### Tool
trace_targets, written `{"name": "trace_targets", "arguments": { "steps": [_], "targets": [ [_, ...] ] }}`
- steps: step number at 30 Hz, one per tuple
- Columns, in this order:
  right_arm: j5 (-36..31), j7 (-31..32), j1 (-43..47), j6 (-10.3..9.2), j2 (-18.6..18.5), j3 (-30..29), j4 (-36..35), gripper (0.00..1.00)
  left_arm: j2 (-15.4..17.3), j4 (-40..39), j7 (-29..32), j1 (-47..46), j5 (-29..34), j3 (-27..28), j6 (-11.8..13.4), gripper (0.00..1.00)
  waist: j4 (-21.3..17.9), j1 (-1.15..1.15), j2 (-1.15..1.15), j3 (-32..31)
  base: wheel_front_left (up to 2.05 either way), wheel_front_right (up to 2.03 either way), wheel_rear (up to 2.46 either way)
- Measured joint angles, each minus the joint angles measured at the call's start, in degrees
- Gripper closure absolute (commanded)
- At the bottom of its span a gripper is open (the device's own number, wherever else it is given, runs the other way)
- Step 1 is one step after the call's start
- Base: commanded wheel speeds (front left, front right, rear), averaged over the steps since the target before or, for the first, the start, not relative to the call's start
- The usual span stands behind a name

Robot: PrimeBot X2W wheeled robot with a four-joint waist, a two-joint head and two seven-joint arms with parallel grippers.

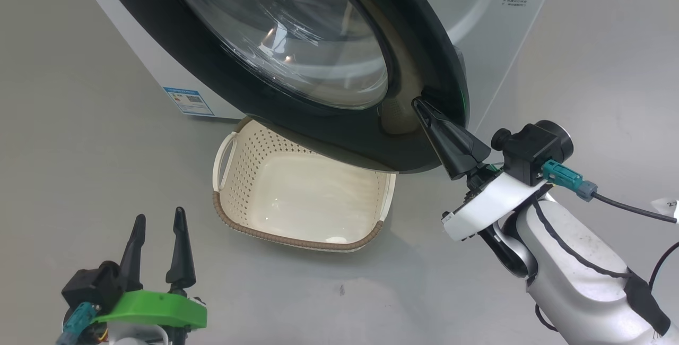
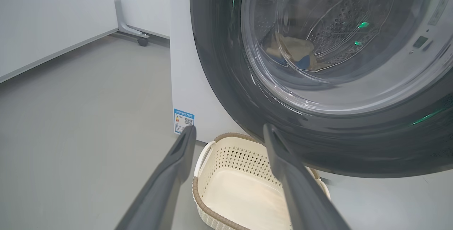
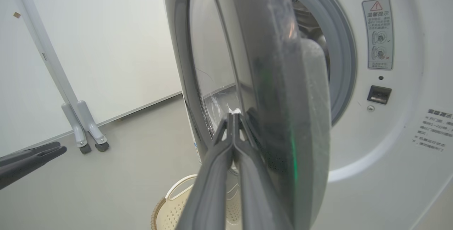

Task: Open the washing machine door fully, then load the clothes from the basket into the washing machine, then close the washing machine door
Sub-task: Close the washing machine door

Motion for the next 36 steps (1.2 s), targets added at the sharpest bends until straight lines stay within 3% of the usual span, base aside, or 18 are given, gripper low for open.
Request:
{"name": "trace_targets", "arguments": {
  "steps": [16,27,36],
  "targets": [
    [0.5,0.0,-2.8,0.36,-0.3,-0.1,-0.1,1.0,-0.1,-1.1,0.0,-1.5,-1.0,0.3,0.0,0.0,-1.5,0.0,0.0,2.9,0.0,0.0,0.0],
    [0.5,0.0,-5.1,0.51,-2.7,-4.1,-0.5,1.0,-0.2,-2.6,0.0,-4.4,-2.5,-2.5,0.0,0.0,-1.4,0.0,0.0,6.5,0.0,0.0,0.0],
    [0.5,0.0,-9.2,0.49,-5.3,-8.3,-0.6,1.0,-0.3,-5.1,0.0,-8.0,-5.4,-5.5,0.2,0.0,0.8,0.0,0.0,10.5,0.0,0.0,0.0]
  ]
}}
